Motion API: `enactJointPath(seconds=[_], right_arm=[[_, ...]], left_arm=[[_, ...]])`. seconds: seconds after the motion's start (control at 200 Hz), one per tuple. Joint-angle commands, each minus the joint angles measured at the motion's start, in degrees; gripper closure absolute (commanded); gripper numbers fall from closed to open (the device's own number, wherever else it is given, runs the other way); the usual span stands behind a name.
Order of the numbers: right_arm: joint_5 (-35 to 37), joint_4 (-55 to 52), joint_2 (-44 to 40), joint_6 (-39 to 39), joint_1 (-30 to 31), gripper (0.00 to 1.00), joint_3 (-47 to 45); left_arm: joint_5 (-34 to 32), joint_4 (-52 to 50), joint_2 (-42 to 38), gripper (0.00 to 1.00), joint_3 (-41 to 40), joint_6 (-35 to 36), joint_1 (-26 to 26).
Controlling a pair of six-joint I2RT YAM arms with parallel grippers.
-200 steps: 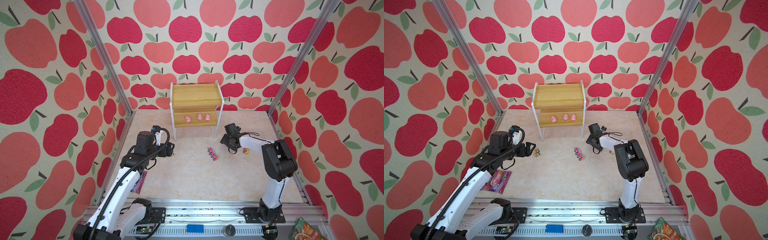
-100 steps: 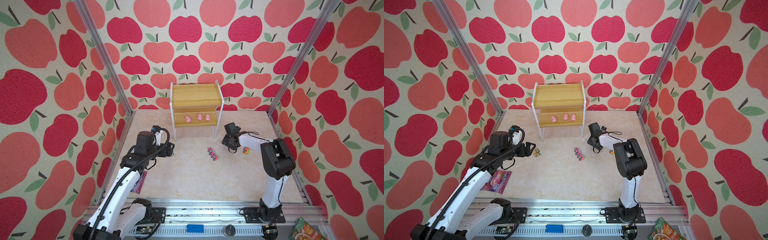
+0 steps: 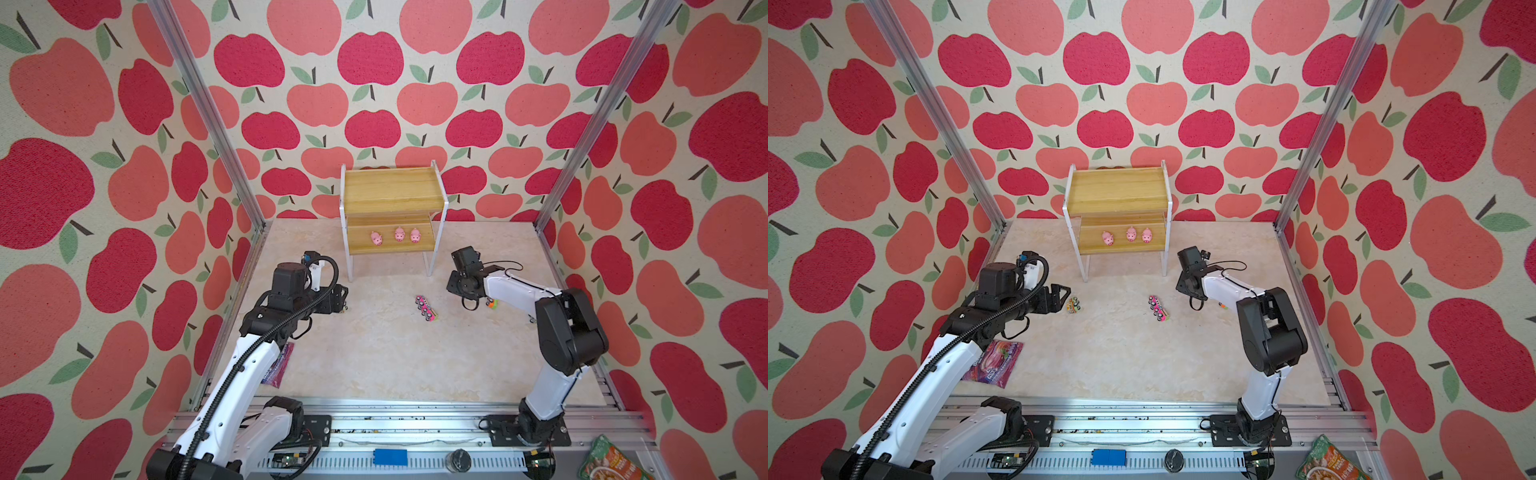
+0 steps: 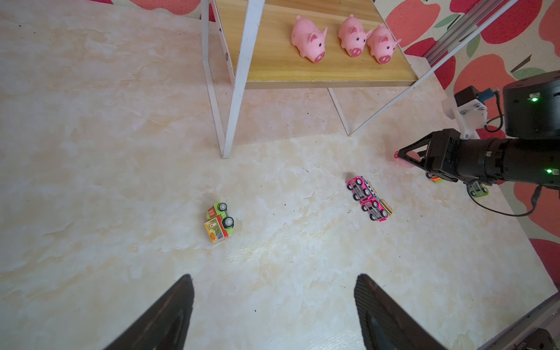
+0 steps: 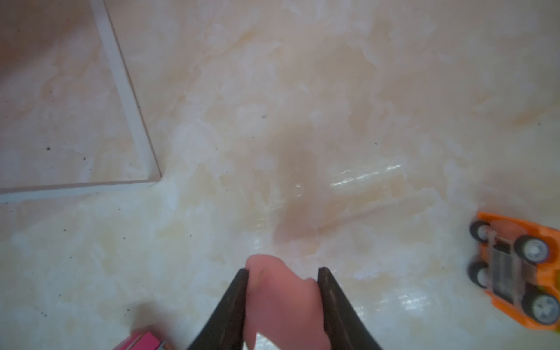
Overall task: Organize plastic toys on shelves
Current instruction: Pick up the plastic toy from the center of the table.
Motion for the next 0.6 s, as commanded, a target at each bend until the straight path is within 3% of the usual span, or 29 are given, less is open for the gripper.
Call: enactJointPath(seconds=[0.0, 0.24, 0.365, 0.595], right_arm=[[0.89, -1.16, -5.26, -6.60, 4.73, 0.62, -1.83], [-5.43, 2.00, -6.73, -17.00, 17.47, 0.61, 0.85], [-9.52, 2.80, -1.78, -21.20, 22.84, 0.59, 5.14], [-19.55, 3.15, 9.62, -24.25, 26.27, 0.57, 13.31]], left_arm=[[-0.71, -1.01, -0.59, 0.14, -0.39, 1.43, 0.68], [-0.45, -0.90, -0.53, 0.14, -0.44, 1.33, 1.72], [-0.95, -1.02, -0.60, 0.14, -0.41, 1.34, 2.00], [-1.69, -1.09, -1.06, 0.14, -0.48, 1.43, 2.48]])
